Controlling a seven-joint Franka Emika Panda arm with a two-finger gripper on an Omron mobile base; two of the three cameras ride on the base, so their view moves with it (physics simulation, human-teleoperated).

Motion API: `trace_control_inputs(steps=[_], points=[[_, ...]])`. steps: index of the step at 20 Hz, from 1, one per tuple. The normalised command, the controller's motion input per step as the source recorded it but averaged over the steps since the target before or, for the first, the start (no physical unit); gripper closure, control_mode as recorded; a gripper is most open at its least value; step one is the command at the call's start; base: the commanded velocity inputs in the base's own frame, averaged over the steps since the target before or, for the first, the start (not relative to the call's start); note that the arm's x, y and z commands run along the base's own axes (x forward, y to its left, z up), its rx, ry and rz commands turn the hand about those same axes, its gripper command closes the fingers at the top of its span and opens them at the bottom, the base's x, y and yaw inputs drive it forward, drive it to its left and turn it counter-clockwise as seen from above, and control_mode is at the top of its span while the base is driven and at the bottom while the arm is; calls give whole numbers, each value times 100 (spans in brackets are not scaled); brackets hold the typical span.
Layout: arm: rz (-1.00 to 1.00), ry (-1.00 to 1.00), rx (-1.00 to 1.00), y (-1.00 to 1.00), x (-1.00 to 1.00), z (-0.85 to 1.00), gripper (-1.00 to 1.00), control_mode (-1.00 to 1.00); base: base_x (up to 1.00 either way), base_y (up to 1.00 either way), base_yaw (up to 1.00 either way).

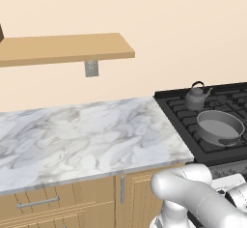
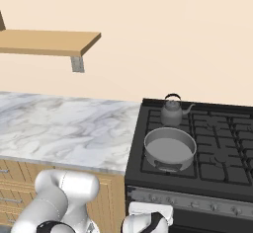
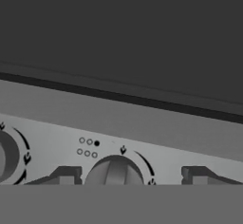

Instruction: Pick the kettle from the cabinet and place it on a stove burner. Then pick the pot from the counter and place it on another stove burner. Finally, turn both burners on.

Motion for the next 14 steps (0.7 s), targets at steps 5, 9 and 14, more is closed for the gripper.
trace_control_inputs(steps=[5, 9, 14], points=[[0, -3, 0, 1, 4, 3, 100, -100, 0, 0, 0], [0, -4, -2, 0, 0, 22, 100, -100, 0, 0, 0], [0, 0, 0, -1, 0, 32, 100, -100, 0, 0, 0]])
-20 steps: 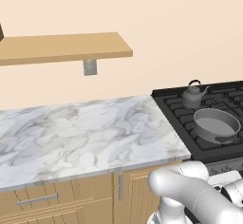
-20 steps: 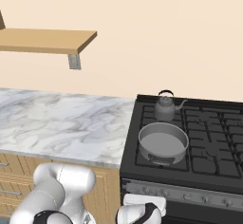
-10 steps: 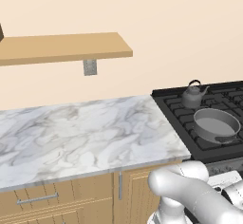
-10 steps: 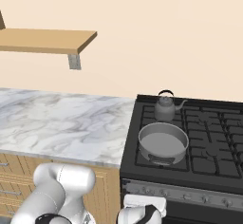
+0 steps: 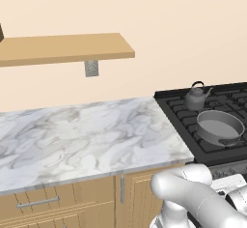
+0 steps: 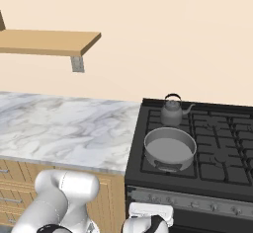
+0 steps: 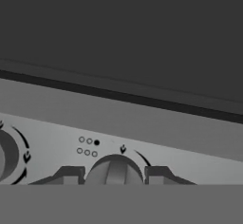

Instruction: Pick the kettle from the cabinet and place it on a stove burner. Then pick the pot from the counter and place it on another stove burner. Finally, turn both burners on.

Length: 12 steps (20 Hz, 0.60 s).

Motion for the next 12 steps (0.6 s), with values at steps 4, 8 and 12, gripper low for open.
trace_control_inputs(steps=[4, 8, 12], points=[[0, 0, -12, 0, 0, 10, 100, -100, 0, 0, 0], [0, -1, -31, 0, 0, 0, 100, -100, 0, 0, 0], [0, 0, -32, 0, 0, 0, 100, -100, 0, 0, 0]])
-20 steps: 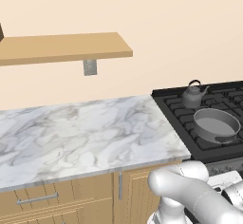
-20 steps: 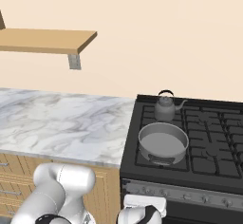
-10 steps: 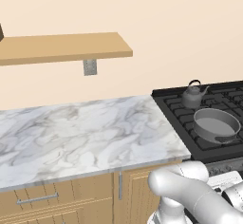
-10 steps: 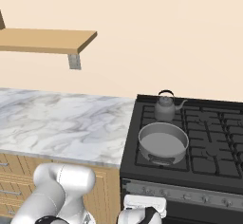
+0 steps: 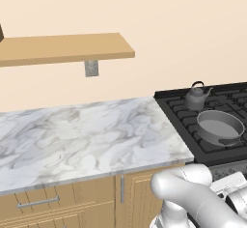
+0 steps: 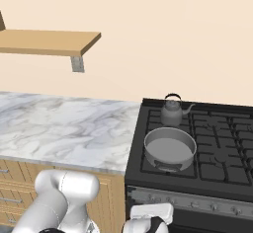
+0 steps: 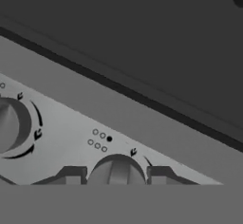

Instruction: Pick the kettle from the cabinet and place it on a stove burner. Then pick the pot from the counter and place it on another stove burner. Finally, turn both burners on.

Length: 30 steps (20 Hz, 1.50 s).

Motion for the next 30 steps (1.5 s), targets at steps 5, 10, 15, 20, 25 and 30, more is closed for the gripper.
trace_control_inputs(steps=[5, 10, 15, 20, 25, 30], points=[[0, 0, -30, 0, -3, 2, 100, -100, 0, 0, 0], [0, 0, -32, 0, -5, 11, 100, -100, 0, 0, 0], [0, 0, -33, 0, -7, 14, 100, -100, 0, 0, 0], [0, 0, -34, 0, -5, 11, 100, -100, 0, 0, 0], [0, 0, -32, 0, -5, 4, 100, -100, 0, 0, 0], [0, 2, -12, 7, -4, -1, -100, -100, 0, 0, 0]])
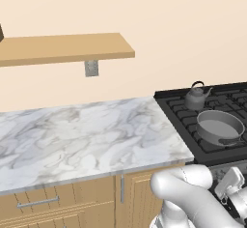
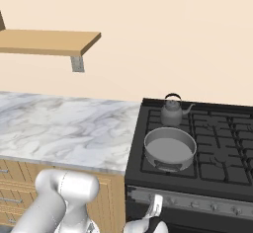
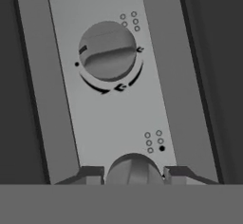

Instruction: Pick the kettle from the cabinet and place it on a stove burner. Then pick the pot from the counter and place it on another stove burner. Finally, turn both burners on.

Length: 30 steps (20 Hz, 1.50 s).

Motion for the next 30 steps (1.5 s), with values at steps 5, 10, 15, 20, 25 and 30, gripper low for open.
trace_control_inputs(steps=[5, 10, 15, 20, 25, 30], points=[[0, 1, 5, -2, -10, -5, -100, -100, 0, 0, 0], [0, 0, 9, -13, -26, 0, -100, -100, 0, 0, 0], [0, 0, 8, -9, -28, 0, -100, -100, 0, 0, 0], [0, 1, 20, -17, -11, 17, -100, -100, 0, 0, 0], [0, 6, 43, -40, -13, 7, -100, -100, 0, 0, 0], [0, 6, 45, -31, -18, 1, -100, -100, 0, 0, 0]])
